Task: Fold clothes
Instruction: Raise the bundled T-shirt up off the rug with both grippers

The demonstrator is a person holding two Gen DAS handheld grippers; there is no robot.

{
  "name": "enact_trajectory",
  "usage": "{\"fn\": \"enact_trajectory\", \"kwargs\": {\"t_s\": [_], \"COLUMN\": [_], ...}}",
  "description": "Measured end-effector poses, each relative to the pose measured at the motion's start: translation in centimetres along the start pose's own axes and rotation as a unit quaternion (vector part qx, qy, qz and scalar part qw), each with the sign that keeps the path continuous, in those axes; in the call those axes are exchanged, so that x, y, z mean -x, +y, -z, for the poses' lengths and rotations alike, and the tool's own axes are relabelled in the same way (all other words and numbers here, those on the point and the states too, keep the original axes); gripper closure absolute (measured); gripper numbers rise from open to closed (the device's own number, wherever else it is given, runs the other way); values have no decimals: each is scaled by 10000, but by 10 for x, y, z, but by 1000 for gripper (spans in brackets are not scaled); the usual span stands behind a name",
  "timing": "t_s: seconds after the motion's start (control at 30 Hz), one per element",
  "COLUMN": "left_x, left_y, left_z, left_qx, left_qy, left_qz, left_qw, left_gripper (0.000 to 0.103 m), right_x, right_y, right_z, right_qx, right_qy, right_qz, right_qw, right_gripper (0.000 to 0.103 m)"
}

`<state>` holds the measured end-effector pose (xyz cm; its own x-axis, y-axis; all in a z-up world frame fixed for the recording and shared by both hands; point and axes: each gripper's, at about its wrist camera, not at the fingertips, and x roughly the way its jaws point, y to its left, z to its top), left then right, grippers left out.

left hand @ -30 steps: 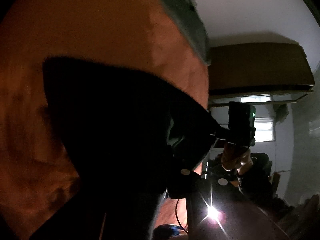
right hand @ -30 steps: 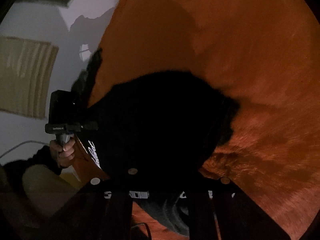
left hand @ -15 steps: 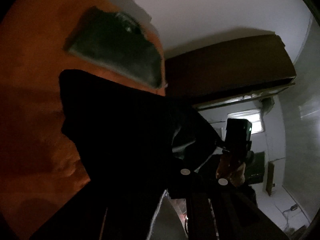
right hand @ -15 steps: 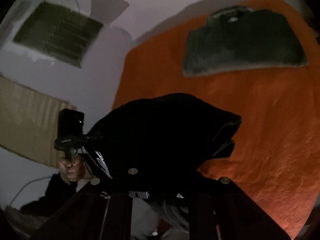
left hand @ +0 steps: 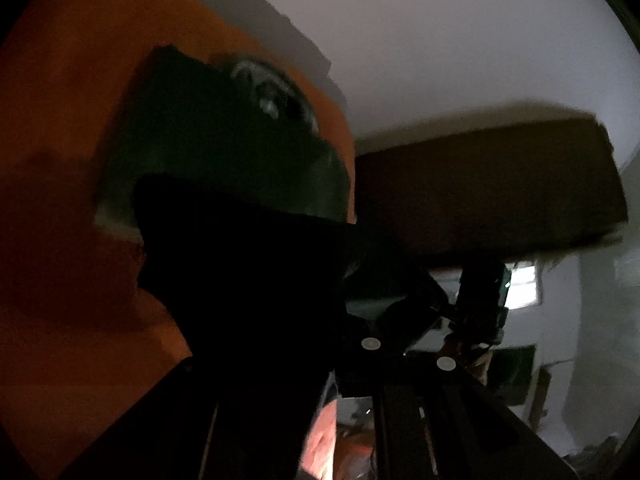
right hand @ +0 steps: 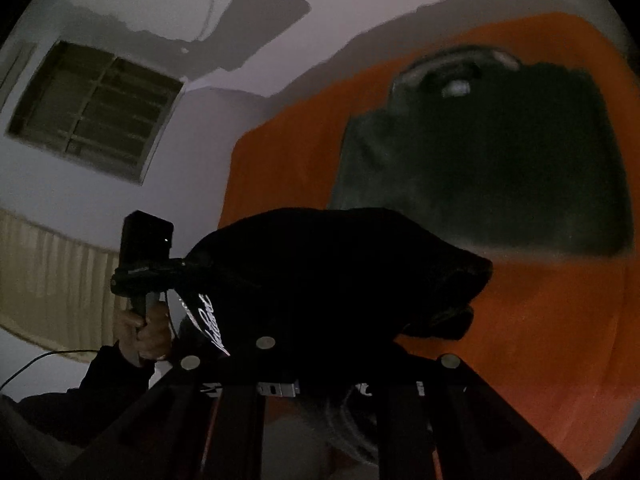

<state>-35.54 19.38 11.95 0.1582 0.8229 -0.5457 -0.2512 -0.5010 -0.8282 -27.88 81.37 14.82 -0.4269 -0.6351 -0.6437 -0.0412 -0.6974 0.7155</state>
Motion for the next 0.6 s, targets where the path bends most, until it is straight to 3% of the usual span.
{"fn": "enact_trajectory", "kwargs": {"t_s": [0.2,0.27,0.3,0.33,0.37,0.47,0.53,0.57,0.6], "left_x": [-50,-73,-81,-88,-94,-67,-35,-17,0], "left_y": [44,75,94,114,134,163,168,169,170], "left_z": [-116,-143,-152,-157,-161,-157,-145,-132,-117], "left_qx": [-187,47,218,448,697,1089,1036,982,932], "left_qy": [47,197,268,351,437,122,-144,-336,-535], "left_qz": [-162,-432,-647,-861,-1074,-928,-900,-1009,-1135], "left_qw": [9997,9989,9973,9947,9908,9896,9904,9895,9877], "left_gripper": [90,82,78,78,78,78,76,70,57], "right_x": [-59,-89,-104,-120,-129,-115,-81,-68,-56], "right_y": [-53,-85,-101,-117,-132,-173,-183,-183,-181], "right_z": [-107,-124,-131,-139,-142,-137,-117,-100,-81], "right_qx": [-107,-232,-295,-357,-549,-1358,-1805,-1953,-2088], "right_qy": [50,138,184,229,346,-41,-480,-674,-863], "right_qz": [248,790,1076,1361,1682,1863,1615,1525,1442], "right_qw": [9996,9965,9936,9898,9836,9730,9690,9665,9634], "right_gripper": [91,89,80,65,61,61,58,56,51]}}
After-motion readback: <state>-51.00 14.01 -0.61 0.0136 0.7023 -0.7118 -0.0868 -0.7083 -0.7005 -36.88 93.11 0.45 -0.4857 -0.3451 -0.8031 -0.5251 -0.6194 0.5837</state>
